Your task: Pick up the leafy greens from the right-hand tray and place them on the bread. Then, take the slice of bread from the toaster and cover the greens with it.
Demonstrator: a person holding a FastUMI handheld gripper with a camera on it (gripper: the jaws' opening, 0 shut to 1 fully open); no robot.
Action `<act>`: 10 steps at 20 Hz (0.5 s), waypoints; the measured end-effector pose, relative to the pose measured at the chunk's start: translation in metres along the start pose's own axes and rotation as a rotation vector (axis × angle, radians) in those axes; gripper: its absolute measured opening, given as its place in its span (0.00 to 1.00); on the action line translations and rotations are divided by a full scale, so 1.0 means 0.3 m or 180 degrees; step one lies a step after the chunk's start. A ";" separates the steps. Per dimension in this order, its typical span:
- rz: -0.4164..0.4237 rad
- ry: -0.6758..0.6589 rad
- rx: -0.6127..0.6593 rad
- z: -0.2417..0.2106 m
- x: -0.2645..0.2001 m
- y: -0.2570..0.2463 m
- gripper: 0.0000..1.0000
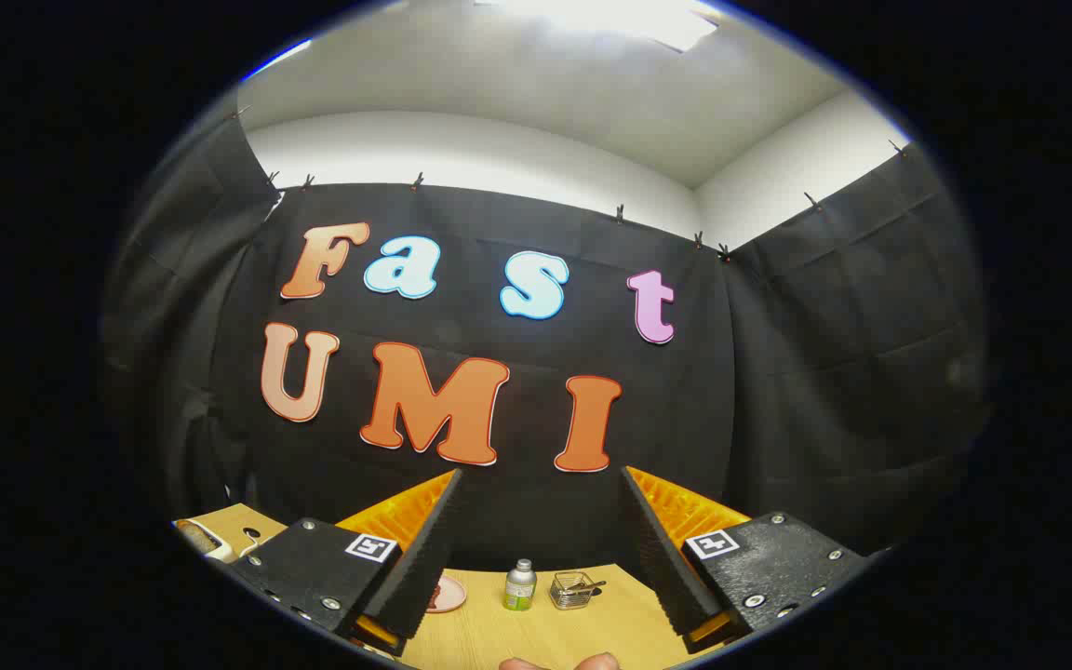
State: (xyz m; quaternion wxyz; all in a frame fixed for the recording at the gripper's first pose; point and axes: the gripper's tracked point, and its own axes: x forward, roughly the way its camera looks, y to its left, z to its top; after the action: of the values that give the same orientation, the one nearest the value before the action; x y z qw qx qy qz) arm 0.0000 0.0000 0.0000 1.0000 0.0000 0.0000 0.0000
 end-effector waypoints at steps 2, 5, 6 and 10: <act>0.0008 0.0008 0.0014 0.000 0.004 -0.002 0.97; 0.0016 0.0004 -0.0013 -0.005 0.011 -0.011 0.97; 0.0024 0.0001 -0.0018 -0.006 0.010 -0.012 0.97; 0.0067 0.0047 -0.0029 -0.023 0.016 -0.016 0.97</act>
State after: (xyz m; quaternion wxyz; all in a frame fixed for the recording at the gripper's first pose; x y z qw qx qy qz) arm 0.0048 -0.0047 -0.0070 0.9999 -0.0045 0.0074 0.0105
